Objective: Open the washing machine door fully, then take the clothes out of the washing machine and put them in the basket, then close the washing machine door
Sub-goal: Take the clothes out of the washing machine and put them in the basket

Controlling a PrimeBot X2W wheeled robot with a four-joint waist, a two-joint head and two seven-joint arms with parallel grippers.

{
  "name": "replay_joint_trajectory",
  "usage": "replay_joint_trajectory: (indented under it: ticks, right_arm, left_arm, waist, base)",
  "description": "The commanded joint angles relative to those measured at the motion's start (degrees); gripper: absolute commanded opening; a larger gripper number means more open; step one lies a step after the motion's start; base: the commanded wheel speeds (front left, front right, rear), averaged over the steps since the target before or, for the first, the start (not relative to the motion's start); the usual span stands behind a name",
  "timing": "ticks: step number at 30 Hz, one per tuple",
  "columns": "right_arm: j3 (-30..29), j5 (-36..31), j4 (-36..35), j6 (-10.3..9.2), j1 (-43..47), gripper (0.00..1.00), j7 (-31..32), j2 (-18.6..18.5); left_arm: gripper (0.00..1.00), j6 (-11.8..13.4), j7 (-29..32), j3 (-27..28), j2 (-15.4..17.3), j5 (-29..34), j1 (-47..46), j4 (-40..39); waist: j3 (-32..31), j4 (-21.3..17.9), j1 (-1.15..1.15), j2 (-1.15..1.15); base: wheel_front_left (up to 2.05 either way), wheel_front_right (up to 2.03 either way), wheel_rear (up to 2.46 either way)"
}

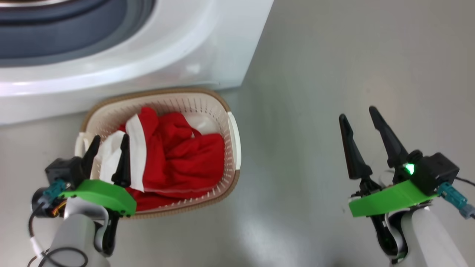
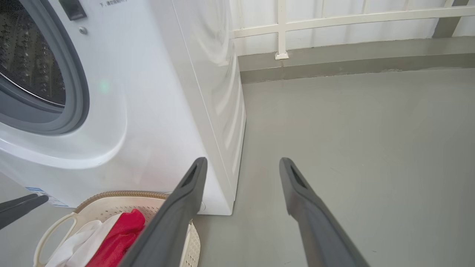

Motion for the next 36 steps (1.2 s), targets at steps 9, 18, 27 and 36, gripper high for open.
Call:
replay_joint_trajectory:
  ticks: [9,18,27,36]
  right_arm:
    - [0.5,-1.0,0.4,0.36,4.6,1.00,-0.4,-0.2]
    - [0.1,-1.6,1.3,0.36,8.5,1.00,-0.4,-0.2]
    - [-1.4,-2.3,1.3,0.36,12.7,1.00,-0.4,-0.2]
    - [-2.2,-2.9,1.2,0.36,15.7,1.00,-0.4,-0.2]
  left_arm:
    - [1.00,-0.3,-0.3,5.7,0.6,1.7,6.6,-9.2]
    - [1.00,-0.3,-0.3,6.9,0.0,2.0,13.3,-17.9]
    - [1.00,-0.3,-0.3,8.2,-0.1,2.2,20.4,-24.2]
    - [1.00,-0.3,-0.3,9.9,-0.7,2.3,26.6,-28.5]
  waist:
    - [-10.4,1.8,0.00,0.00]
    - [-17.0,2.3,0.00,0.00]
    - [-21.7,3.0,0.00,0.00]
    - [-24.6,3.5,0.00,0.00]
  base:
    - [0.00,0.00,0.00]
    - [0.00,0.00,0.00]
    - [0.00,0.00,0.00]
    - [0.00,0.00,0.00]
